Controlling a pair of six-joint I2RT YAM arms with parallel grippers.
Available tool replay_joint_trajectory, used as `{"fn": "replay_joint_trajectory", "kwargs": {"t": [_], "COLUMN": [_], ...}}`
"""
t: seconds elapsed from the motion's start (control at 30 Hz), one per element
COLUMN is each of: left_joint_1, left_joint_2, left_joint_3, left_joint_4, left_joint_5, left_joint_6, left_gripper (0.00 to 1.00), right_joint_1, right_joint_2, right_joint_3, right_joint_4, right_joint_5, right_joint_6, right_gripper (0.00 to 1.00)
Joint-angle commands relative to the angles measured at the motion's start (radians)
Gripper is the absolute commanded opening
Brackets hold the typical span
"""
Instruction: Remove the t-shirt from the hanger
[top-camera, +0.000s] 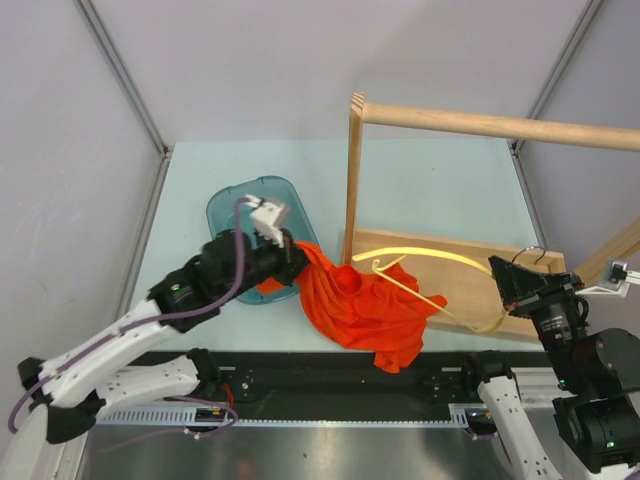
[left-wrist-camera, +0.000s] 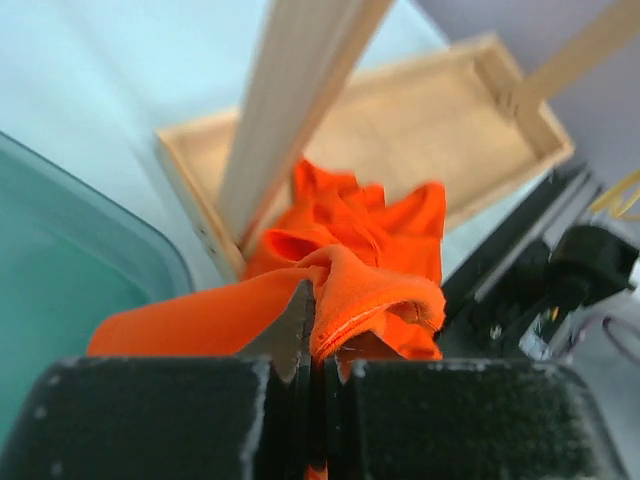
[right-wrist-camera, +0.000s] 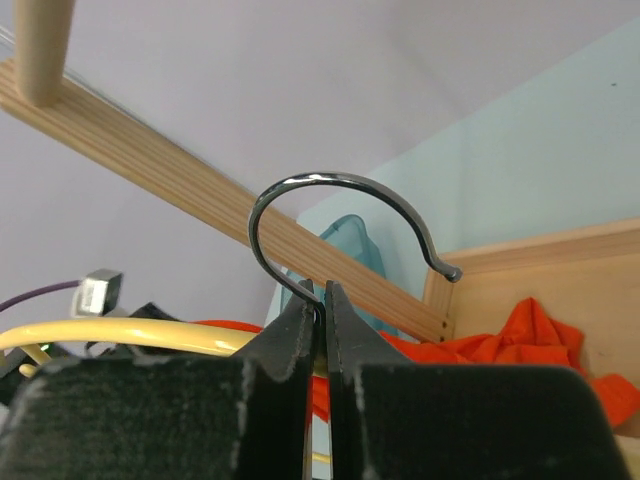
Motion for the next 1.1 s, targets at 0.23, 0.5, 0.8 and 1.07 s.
{"fn": "replay_joint_trajectory", "kwargs": {"t": [0.23,0.5,0.8,1.07], "left_joint_1": [-0.204,-0.29,-0.413,-0.447], "left_joint_2": [0.38,0.552,0.802,0.986], "left_joint_3": [-0.069,-0.076,0.01,0.114], "left_joint_4": [0.249,0.33,0.327,0.281], "left_joint_5": [0.078,0.022,-0.181,-0.339], "left_joint_6": [0.0,0.002,0.023,0.064], "left_gripper": [0.2,0.42,1.0,1.0], "right_joint_1": [0.012,0.057,0.075,0.088], "right_joint_2": [-0.022,-0.024,-0.031,-0.03], "right_joint_3": [0.14,0.158,0.16,0.144], "right_joint_4": [-0.097,-0.113,-0.131,-0.123], "right_joint_5": [0.114,0.166,0.182,0.179], "right_joint_6": [-0.044,-0.041,-0.052,-0.067], "right_gripper": [0.0,0.0,0.0,0.0]}}
